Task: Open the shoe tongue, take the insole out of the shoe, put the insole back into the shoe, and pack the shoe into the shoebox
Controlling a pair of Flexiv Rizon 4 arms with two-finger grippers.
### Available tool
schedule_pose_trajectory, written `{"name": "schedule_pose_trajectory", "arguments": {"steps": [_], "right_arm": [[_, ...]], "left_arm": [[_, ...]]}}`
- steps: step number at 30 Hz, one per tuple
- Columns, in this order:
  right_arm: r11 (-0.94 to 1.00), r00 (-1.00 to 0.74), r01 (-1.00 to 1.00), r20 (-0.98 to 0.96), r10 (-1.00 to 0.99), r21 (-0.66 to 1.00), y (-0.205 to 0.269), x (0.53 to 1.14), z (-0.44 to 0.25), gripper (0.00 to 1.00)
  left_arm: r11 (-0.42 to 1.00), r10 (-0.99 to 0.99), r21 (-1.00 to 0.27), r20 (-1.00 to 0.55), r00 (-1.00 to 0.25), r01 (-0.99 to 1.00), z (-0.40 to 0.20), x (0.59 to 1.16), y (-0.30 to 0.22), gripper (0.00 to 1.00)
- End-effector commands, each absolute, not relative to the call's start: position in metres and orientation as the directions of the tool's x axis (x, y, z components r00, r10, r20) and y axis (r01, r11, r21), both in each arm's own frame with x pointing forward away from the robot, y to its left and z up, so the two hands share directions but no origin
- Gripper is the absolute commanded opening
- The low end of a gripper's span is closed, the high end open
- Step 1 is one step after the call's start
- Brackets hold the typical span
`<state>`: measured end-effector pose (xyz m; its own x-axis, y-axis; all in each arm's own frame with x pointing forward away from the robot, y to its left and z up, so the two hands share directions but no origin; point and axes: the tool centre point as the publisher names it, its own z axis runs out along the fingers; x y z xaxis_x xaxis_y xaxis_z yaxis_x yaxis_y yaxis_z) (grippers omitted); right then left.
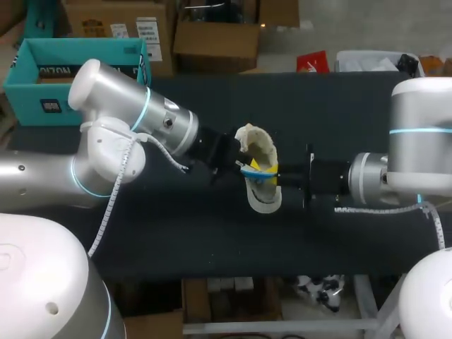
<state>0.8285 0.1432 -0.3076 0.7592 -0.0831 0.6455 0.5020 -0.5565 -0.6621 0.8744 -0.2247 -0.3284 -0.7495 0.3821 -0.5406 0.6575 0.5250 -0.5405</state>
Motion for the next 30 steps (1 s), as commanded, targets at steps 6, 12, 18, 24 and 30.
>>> {"name": "schedule_pose_trajectory", "arguments": {"steps": [6,12,18,24,30], "right_arm": [[-0.556,0.775,0.489,0.627,-0.078,-0.672,0.151,0.842,-0.316,0.0],[-0.556,0.778,0.48,0.622,-0.088,-0.679,0.15,0.849,-0.331,0.0],[-0.56,0.782,0.476,0.617,-0.082,-0.678,0.15,0.857,-0.339,0.0],[-0.572,0.785,0.469,0.614,-0.079,-0.673,0.148,0.862,-0.342,0.0],[-0.59,0.779,0.468,0.623,-0.076,-0.658,0.145,0.859,-0.338,0.0]], "left_arm": [[0.527,0.396,-0.544,-0.522,-0.755,0.653,-0.336,0.888,-0.227,0.0],[0.536,0.417,-0.54,-0.499,-0.76,0.649,-0.342,0.898,-0.231,0.0],[0.545,0.421,-0.545,-0.48,-0.77,0.637,-0.349,0.907,-0.232,0.0],[0.553,0.42,-0.55,-0.466,-0.779,0.626,-0.353,0.908,-0.229,0.0],[0.533,0.422,-0.566,-0.468,-0.777,0.63,-0.35,0.895,-0.22,0.27]]}}
